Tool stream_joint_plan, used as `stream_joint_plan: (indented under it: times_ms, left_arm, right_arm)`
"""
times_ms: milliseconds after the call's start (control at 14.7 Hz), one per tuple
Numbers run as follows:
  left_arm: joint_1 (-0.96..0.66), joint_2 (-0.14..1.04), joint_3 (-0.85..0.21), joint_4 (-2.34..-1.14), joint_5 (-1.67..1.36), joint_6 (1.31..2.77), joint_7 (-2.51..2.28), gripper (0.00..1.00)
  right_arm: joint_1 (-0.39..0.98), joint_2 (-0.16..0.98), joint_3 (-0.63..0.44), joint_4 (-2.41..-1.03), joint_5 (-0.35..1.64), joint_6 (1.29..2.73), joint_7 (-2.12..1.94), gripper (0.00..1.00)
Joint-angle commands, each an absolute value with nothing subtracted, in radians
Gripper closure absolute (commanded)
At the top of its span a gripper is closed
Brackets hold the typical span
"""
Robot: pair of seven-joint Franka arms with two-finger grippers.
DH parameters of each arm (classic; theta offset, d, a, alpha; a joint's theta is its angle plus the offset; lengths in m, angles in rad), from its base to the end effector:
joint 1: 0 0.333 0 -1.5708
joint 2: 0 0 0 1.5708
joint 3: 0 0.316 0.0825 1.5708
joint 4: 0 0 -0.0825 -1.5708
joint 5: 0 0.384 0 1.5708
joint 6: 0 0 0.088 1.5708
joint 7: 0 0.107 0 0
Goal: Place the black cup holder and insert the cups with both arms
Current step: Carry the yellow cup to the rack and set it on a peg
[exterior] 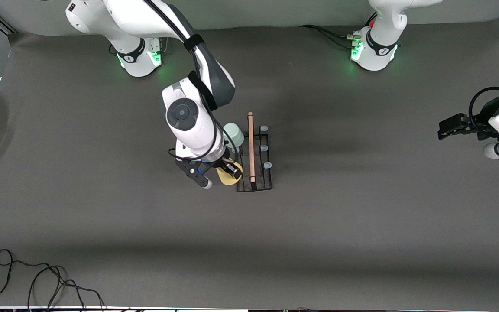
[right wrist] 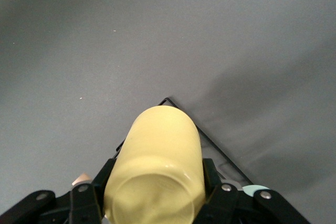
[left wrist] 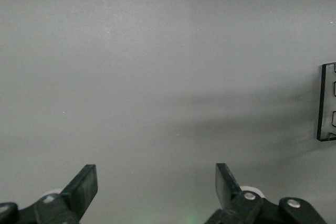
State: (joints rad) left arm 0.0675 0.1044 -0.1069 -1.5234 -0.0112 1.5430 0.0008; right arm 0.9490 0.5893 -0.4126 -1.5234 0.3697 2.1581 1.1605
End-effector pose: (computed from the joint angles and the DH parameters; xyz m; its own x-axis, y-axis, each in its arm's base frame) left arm 0.5812 -0.0210 0.5855 0.9956 -0.0407 -0.0841 -0.0390 -0.9990 0.0224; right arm 0.5756 0.4157 0.3465 0.7390 -0.6715 -0.0545 -0.6721 -0.7293 -0.1279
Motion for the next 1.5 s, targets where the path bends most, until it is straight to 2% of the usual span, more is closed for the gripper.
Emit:
stream_joint_plan:
  times_ms: [0,614,682,750,818,886,955,1295,1432]
  left_arm:
    - [0.072,0.092,-0.112,-1.534,0.003,1.543,0.002,0.00]
    - [0.072,0.094,-0.112,-1.534,0.003,1.542,0.002,0.00]
    - [0.072,0.094,-0.112,-1.534,0.003,1.542,0.002,0.00]
    - [0.072,0.094,-0.110,-1.534,0.003,1.542,0.002,0.00]
    - [0.072,0.094,-0.110,-1.534,0.003,1.542,0.002,0.00]
    - [0.072,0.094,-0.110,-1.534,0.003,1.542,0.002,0.00]
    - [0.072,0.094,-0.110,-1.534,0.003,1.542,-0.002,0.00]
    - [0.072,0.094,-0.110,-1.536,0.003,1.540,-0.002,0.00]
    - [0.072,0.095,-0.110,-1.536,0.003,1.540,-0.002,0.00]
  right_arm:
    - [0.956,0.627,-0.417,-1.488,0.353,2.175,1.201,1.00]
    - [0.976,0.670,-0.417,-1.489,0.348,2.184,1.207,0.99]
    - [0.976,0.675,-0.417,-1.489,0.348,2.184,1.207,0.86]
    - [0.976,0.681,-0.417,-1.489,0.348,2.189,1.207,0.66]
    - [0.977,0.690,-0.417,-1.489,0.347,2.200,1.207,0.33]
    - [0.977,0.693,-0.417,-1.489,0.347,2.203,1.209,0.04]
    - [0.977,0.695,-0.417,-1.489,0.347,2.203,1.207,0.00]
    - [0.976,0.678,-0.422,-1.488,0.339,2.203,1.189,0.00]
    - [0.962,0.638,-0.426,-1.488,0.267,2.186,1.125,0.00]
